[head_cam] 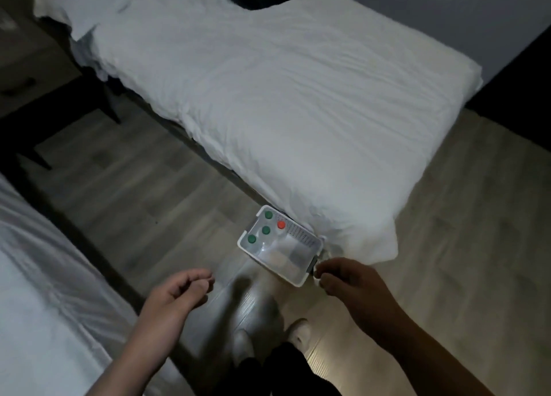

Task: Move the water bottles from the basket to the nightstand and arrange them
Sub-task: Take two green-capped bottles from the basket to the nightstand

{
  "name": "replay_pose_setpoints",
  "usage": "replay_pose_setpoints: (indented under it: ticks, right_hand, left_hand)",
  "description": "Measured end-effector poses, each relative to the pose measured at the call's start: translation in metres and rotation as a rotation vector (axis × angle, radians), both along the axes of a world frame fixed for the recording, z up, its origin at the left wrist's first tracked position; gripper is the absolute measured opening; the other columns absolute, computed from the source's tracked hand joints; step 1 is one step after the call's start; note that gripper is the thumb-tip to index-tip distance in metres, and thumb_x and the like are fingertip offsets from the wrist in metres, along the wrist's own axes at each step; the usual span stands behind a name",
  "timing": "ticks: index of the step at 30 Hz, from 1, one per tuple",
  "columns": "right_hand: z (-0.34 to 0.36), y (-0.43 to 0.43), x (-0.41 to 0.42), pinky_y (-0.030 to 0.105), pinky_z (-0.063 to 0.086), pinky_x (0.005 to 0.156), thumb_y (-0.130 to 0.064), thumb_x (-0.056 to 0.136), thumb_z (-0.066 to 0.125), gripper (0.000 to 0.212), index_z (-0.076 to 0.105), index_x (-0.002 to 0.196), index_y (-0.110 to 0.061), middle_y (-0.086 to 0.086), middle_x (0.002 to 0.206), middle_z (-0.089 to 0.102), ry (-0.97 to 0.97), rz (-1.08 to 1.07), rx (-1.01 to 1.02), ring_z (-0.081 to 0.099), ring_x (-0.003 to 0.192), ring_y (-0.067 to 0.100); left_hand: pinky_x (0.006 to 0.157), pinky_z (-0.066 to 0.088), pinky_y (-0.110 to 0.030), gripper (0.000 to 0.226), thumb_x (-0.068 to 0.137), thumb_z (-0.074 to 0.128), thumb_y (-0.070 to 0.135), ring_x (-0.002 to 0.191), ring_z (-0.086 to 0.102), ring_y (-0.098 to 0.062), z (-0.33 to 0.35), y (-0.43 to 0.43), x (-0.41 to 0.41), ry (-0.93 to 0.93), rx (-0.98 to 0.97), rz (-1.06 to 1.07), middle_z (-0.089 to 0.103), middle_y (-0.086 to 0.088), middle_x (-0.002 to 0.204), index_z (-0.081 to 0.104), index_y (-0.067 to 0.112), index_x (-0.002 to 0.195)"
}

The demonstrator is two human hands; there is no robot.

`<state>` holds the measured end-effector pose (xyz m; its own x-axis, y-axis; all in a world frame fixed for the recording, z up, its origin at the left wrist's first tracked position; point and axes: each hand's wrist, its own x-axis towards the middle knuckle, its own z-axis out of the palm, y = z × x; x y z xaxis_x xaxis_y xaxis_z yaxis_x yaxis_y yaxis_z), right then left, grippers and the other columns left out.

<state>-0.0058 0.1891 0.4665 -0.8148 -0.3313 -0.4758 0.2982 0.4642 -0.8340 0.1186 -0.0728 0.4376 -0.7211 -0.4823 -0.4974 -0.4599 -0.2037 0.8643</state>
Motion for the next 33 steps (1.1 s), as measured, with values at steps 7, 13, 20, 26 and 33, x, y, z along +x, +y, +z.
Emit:
replay_pose_setpoints:
  ticks: [7,13,20,26,33]
  right_hand:
    - [-0.091,-0.040,-0.021,0.028,0.056,0.080,-0.011,0.085,0.066,0.016,0.072,0.090,-0.025,-0.001,0.087,0.074,-0.055,0.091,0.068,0.068,0.080,0.005]
    - [-0.233,-0.071,-0.079,0.028,0.053,0.086,-0.023,0.089,0.062,0.015,0.068,0.103,-0.024,-0.005,0.096,0.070,-0.065,0.243,0.124,0.065,0.090,0.005]
    - [-0.405,-0.116,-0.141,0.025,0.045,0.093,-0.027,0.087,0.065,0.050,0.045,0.133,-0.024,-0.003,0.133,0.049,0.142,0.512,0.282,0.050,0.109,0.006]
    - [-0.482,-0.143,-0.167,0.030,0.038,0.101,-0.024,0.087,0.064,0.055,0.039,0.135,-0.022,0.005,0.141,0.041,0.291,0.743,0.443,0.048,0.123,0.021]
    - [-0.500,-0.133,-0.169,0.025,0.048,0.074,-0.021,0.089,0.061,0.016,0.047,0.098,-0.022,0.002,0.104,0.053,0.335,0.783,0.501,0.053,0.082,0.013]
  left_hand:
    - [0.089,0.052,-0.044,0.012,0.074,0.071,0.034,0.097,0.067,-0.031,-0.091,-0.011,-0.028,-0.066,-0.001,-0.075,0.074,-0.005,0.092,0.075,0.025,0.081]
    - [0.076,0.051,-0.038,0.018,0.062,0.066,0.047,0.077,0.065,-0.014,-0.217,-0.017,-0.089,-0.103,-0.018,-0.077,0.073,0.004,0.081,0.075,0.039,0.077]
    - [0.062,0.044,-0.010,0.025,0.086,0.069,0.020,0.076,0.060,0.000,-0.369,-0.004,-0.166,-0.183,-0.237,-0.260,0.064,0.012,0.092,0.058,0.042,0.084]
    - [0.081,0.042,-0.019,0.048,0.082,0.071,0.025,0.094,0.052,-0.008,-0.447,-0.011,-0.187,-0.337,-0.520,-0.542,0.046,0.012,0.105,0.050,0.029,0.126]
    - [0.075,0.036,-0.019,0.033,0.081,0.072,0.024,0.094,0.051,-0.011,-0.475,-0.009,-0.188,-0.287,-0.620,-0.591,0.044,0.011,0.101,0.044,0.034,0.096]
